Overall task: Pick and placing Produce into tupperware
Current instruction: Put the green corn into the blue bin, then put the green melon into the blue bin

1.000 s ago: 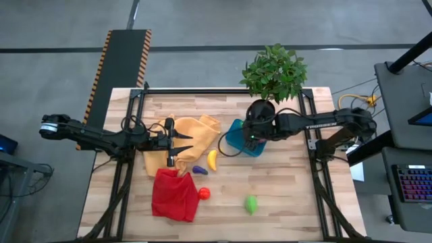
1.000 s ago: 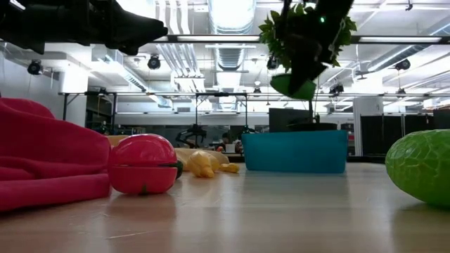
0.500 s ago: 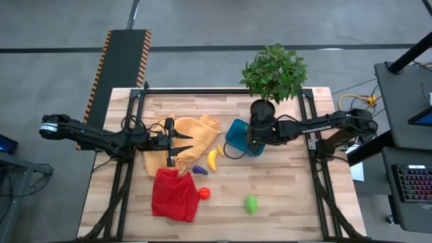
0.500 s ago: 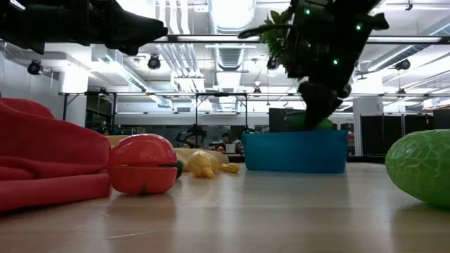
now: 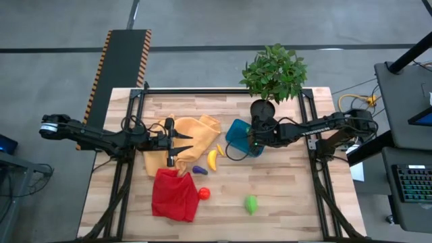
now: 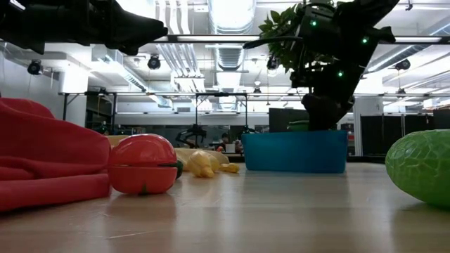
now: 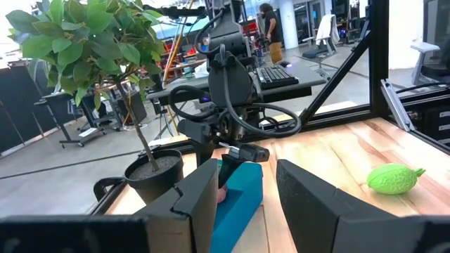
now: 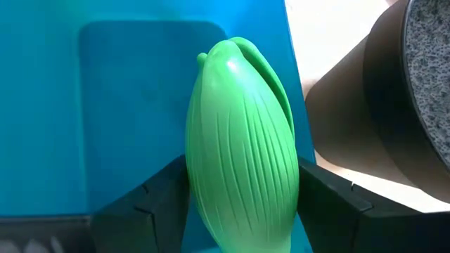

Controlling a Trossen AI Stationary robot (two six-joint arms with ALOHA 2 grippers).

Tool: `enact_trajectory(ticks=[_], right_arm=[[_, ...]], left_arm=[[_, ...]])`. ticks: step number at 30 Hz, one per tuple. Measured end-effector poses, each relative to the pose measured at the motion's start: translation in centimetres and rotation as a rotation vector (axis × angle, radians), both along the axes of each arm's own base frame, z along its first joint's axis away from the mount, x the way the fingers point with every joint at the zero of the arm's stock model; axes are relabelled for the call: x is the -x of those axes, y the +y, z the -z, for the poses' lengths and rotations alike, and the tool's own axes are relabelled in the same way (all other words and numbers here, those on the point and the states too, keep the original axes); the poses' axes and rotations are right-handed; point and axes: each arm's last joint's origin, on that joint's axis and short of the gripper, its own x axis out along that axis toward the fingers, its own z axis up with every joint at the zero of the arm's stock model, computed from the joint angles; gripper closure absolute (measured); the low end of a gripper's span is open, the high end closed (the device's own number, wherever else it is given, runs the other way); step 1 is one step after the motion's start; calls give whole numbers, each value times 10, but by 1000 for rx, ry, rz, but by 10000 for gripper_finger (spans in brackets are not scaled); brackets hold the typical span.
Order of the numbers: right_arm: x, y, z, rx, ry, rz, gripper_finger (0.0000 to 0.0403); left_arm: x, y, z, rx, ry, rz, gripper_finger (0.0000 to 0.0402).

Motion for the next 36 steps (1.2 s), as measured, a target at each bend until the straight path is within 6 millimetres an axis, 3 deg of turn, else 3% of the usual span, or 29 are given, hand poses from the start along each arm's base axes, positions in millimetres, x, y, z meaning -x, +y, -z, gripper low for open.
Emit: enact_trajectory(ticks=[8,20,28,36], right_arm=[[0,0,0,0,-2,0,186],[0,0,0,1,-1,-1,136],[0,0,-1,1,2,-4,125],[-6,2,-24,-14,-81,-24,140]], left_arm=[[0,0,0,0,0,0,269],[0,0,0,0,1,0,269],[0,0,1,0,2,0,269],[0,0,1,-1,2,-1,269]])
